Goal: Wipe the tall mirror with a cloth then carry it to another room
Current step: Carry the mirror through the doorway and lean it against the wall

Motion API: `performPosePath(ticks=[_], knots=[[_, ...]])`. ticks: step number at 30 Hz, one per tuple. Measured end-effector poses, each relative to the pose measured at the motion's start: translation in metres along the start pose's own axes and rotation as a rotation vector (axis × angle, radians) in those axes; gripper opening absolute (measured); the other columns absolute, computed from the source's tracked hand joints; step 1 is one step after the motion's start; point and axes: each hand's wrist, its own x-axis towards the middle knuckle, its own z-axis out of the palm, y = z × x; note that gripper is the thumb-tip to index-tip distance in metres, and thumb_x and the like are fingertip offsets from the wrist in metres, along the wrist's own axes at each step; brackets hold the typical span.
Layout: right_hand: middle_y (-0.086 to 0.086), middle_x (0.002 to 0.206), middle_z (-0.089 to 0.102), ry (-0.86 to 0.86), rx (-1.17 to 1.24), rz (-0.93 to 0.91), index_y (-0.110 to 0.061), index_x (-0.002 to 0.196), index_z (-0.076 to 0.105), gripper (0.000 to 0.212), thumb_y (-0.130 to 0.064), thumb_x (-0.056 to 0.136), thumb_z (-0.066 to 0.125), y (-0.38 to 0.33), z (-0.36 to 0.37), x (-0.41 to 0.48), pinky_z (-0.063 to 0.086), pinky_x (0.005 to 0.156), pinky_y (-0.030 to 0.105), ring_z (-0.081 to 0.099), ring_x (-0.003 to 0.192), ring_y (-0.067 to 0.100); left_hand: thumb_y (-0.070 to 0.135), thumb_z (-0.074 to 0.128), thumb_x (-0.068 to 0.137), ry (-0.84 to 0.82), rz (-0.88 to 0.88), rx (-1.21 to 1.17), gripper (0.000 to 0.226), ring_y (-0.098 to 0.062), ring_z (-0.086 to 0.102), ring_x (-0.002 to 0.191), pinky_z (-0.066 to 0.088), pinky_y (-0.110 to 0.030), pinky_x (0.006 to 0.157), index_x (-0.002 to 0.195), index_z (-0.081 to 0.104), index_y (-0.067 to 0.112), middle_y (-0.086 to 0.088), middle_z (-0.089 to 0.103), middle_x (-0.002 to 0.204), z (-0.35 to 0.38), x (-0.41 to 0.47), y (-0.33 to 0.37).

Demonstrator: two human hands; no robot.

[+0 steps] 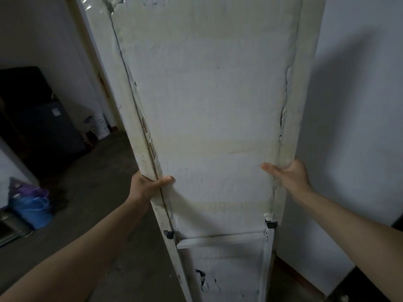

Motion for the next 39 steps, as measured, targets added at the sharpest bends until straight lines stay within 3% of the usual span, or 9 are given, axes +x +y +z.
performPosePath(ticks=[5,8,18,21,25,28,33,36,39], knots=[[0.01,0.091,0.073,-0.098,-0.004,0.003,-0.003,0.097,0.071,0.049,-0.031,0.058,0.085,0.03,-0.005,0.075,0.054,0.068,0.027,0.07,0.08,0.019,0.017,0.089,0.055,0.107,0.012,0.012,0.052,-0.01,0.068,0.08,0.055,-0.015,0.053,0.101,0.067,0.01,0.003,0.07,0.091,0.043,0.017,-0.003],[0.012,0.093,0.073,-0.197,-0.026,-0.02,-0.003,0.095,0.072,0.039,-0.023,0.064,0.085,0.049,-0.006,0.12,0.054,0.075,0.029,0.07,0.086,0.022,0.02,0.089,0.054,0.205,0.002,0.009,0.059,-0.015,0.069,0.085,0.06,-0.026,0.063,0.107,0.066,0.007,-0.001,0.071,0.097,0.067,0.018,-0.006],[-0.001,0.094,0.075,-0.615,0.007,0.056,-0.007,0.106,0.07,0.075,-0.049,0.046,0.083,0.064,0.021,0.203,0.056,0.069,0.024,0.071,0.085,0.014,0.023,0.087,0.044,0.546,-0.047,-0.065,0.069,-0.008,0.073,0.074,0.057,-0.019,0.058,0.106,0.066,0.002,0.0,0.073,0.092,0.106,-0.032,-0.015],[-0.012,0.081,0.076,-0.726,0.005,0.058,-0.014,0.097,0.073,0.071,-0.055,0.042,0.085,0.061,0.037,0.208,0.054,0.059,0.013,0.072,0.077,0.007,0.029,0.087,0.043,0.624,-0.08,-0.062,0.067,-0.007,0.072,0.078,0.058,-0.02,0.061,0.103,0.066,0.011,0.004,0.073,0.094,0.109,-0.05,-0.014],[-0.017,0.094,0.071,-0.846,0.062,0.042,-0.026,0.103,0.068,0.067,-0.053,0.043,0.086,0.056,0.057,0.211,0.055,0.063,0.013,0.069,0.08,-0.002,0.024,0.089,0.05,0.741,-0.103,-0.082,0.059,-0.004,0.072,0.075,0.059,-0.022,0.059,0.103,0.065,0.016,0.008,0.073,0.092,0.115,-0.07,-0.018],[-0.014,0.093,0.07,-0.927,0.028,-0.008,-0.02,0.103,0.069,0.065,-0.05,0.047,0.084,0.056,0.078,0.214,0.053,0.059,0.01,0.068,0.078,-0.004,0.017,0.09,0.057,0.856,-0.121,-0.073,0.062,-0.012,0.071,0.086,0.06,-0.025,0.064,0.113,0.064,0.01,0.004,0.073,0.099,0.116,-0.084,-0.023],[0.013,0.088,0.073,-1.039,-0.065,0.005,0.001,0.082,0.071,0.055,-0.044,0.053,0.087,0.066,0.111,0.221,0.061,0.064,0.029,0.072,0.078,0.014,0.028,0.092,0.046,0.986,-0.115,-0.065,0.07,-0.013,0.073,0.084,0.058,-0.021,0.06,0.109,0.066,0.013,0.004,0.074,0.097,0.126,-0.104,-0.027],[-0.009,0.077,0.067,-1.108,-0.06,0.031,-0.021,0.07,0.064,0.031,-0.038,0.056,0.085,0.068,0.127,0.219,0.046,0.045,0.006,0.063,0.056,-0.012,0.034,0.093,0.039,1.068,-0.134,-0.054,0.072,-0.009,0.073,0.08,0.058,-0.022,0.061,0.105,0.068,0.017,0.008,0.075,0.093,0.135,-0.113,-0.03],[-0.018,0.069,0.067,-1.158,-0.02,0.024,-0.024,0.07,0.064,0.024,-0.03,0.06,0.085,0.07,0.137,0.216,0.046,0.047,0.005,0.064,0.057,-0.011,0.015,0.092,0.052,1.136,-0.157,-0.051,0.057,-0.015,0.073,0.083,0.058,-0.025,0.062,0.103,0.069,0.013,0.003,0.075,0.092,0.139,-0.121,-0.036]])
